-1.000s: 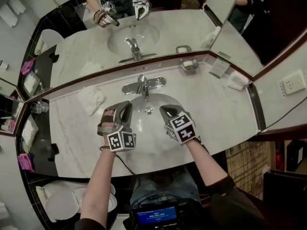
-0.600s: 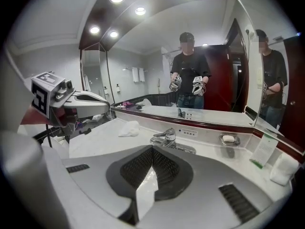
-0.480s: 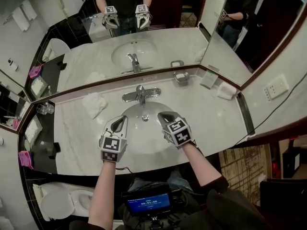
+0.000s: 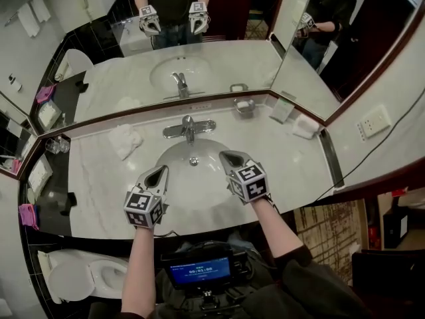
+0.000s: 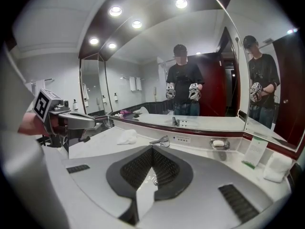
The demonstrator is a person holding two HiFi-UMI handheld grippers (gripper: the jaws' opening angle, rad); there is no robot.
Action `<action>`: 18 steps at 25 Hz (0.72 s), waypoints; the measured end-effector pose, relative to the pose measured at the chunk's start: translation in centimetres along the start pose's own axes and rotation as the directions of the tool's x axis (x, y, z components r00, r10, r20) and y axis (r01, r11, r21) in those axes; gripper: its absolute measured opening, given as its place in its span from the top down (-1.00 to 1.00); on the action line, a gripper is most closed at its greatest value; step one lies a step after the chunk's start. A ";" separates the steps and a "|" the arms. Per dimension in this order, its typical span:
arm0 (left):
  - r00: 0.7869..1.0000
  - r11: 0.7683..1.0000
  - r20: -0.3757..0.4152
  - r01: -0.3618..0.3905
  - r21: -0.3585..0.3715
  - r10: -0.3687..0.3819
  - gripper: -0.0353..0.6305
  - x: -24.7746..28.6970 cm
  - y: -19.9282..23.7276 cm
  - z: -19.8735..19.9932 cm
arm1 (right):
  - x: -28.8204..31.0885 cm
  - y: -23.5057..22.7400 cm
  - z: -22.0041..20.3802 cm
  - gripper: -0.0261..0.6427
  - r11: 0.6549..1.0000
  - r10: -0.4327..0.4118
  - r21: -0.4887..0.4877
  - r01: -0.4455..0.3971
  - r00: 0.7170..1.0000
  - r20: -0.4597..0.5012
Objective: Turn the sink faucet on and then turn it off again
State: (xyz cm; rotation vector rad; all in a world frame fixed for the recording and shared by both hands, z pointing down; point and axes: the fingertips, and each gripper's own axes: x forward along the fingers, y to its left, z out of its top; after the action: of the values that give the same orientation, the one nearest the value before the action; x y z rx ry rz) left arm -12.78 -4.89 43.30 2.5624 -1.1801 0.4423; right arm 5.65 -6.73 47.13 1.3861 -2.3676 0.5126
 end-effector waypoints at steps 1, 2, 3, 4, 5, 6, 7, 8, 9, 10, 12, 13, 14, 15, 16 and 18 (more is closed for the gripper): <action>1.000 1.000 -0.001 0.003 -0.005 -0.003 0.89 0.0 0.0 -0.1 | -0.1 -0.1 0.0 0.87 1.000 -0.006 -0.006 0.006 1.000 -0.001; 1.000 1.000 -0.002 0.005 -0.005 -0.005 0.89 -0.1 0.0 -0.2 | -0.1 -0.2 -0.1 0.87 1.000 -0.011 -0.009 0.011 1.000 -0.002; 1.000 1.000 -0.003 0.005 -0.004 -0.006 0.89 -0.1 0.0 -0.2 | -0.1 -0.3 -0.2 0.87 1.000 -0.014 -0.009 0.014 1.000 -0.002; 1.000 1.000 -0.005 0.005 -0.003 -0.005 0.89 -0.1 0.0 -0.3 | -0.2 -0.3 -0.2 0.87 1.000 -0.015 -0.007 0.015 1.000 -0.002; 1.000 1.000 -0.006 0.004 -0.003 -0.004 0.89 -0.2 0.0 -0.3 | -0.2 -0.3 -0.3 0.87 1.000 -0.015 -0.004 0.015 1.000 -0.002; 1.000 1.000 -0.008 0.003 0.000 -0.003 0.89 -0.2 0.0 -0.4 | -0.2 -0.3 -0.3 0.87 1.000 -0.015 -0.002 0.015 1.000 -0.001; 1.000 1.000 -0.009 0.003 0.003 -0.003 0.89 -0.2 -0.1 -0.4 | -0.2 -0.3 -0.4 0.87 1.000 -0.015 -0.001 0.015 1.000 -0.001; 1.000 1.000 -0.010 0.002 0.004 -0.002 0.89 -0.3 -0.1 -0.5 | -0.3 -0.2 -0.4 0.87 1.000 -0.015 0.000 0.015 1.000 0.000; 1.000 1.000 -0.009 0.002 0.004 -0.002 0.89 -0.3 -0.1 -0.4 | -0.3 -0.2 -0.4 0.87 1.000 -0.014 0.000 0.014 1.000 0.000; 1.000 1.000 -0.008 0.001 0.002 -0.001 0.89 -0.3 -0.1 -0.4 | -0.3 -0.2 -0.4 0.87 1.000 -0.014 0.000 0.014 1.000 0.001; 1.000 1.000 -0.011 0.001 -0.002 -0.001 0.89 -0.4 0.0 -0.5 | -0.3 -0.1 -0.4 0.87 1.000 -0.012 0.001 0.012 1.000 0.002; 1.000 1.000 -0.012 0.002 -0.003 -0.002 0.89 -0.4 -0.1 -0.6 | -0.3 -0.1 -0.4 0.87 1.000 -0.012 0.001 0.012 1.000 0.001; 1.000 1.000 -0.013 0.004 -0.004 -0.004 0.89 -0.4 -0.1 -0.7 | -0.3 -0.1 -0.4 0.87 1.000 -0.011 0.000 0.011 1.000 0.000; 1.000 1.000 -0.014 0.005 -0.005 -0.006 0.89 -0.4 -0.1 -0.8 | -0.4 -0.1 -0.5 0.87 1.000 -0.011 0.000 0.011 1.000 -0.002; 1.000 1.000 -0.014 0.006 -0.005 -0.006 0.89 -0.4 -0.2 -0.9 | -0.4 -0.1 -0.5 0.87 1.000 -0.011 0.000 0.011 1.000 -0.003; 1.000 1.000 -0.015 0.006 -0.007 -0.006 0.89 -0.4 -0.2 -1.0 | -0.4 -0.1 -0.6 0.87 1.000 -0.010 -0.001 0.010 1.000 -0.006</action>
State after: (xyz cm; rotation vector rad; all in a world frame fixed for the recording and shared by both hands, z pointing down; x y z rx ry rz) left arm -13.02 -4.08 44.06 2.5511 -1.1671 0.4541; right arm 5.99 -6.19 47.46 1.3929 -2.3553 0.5121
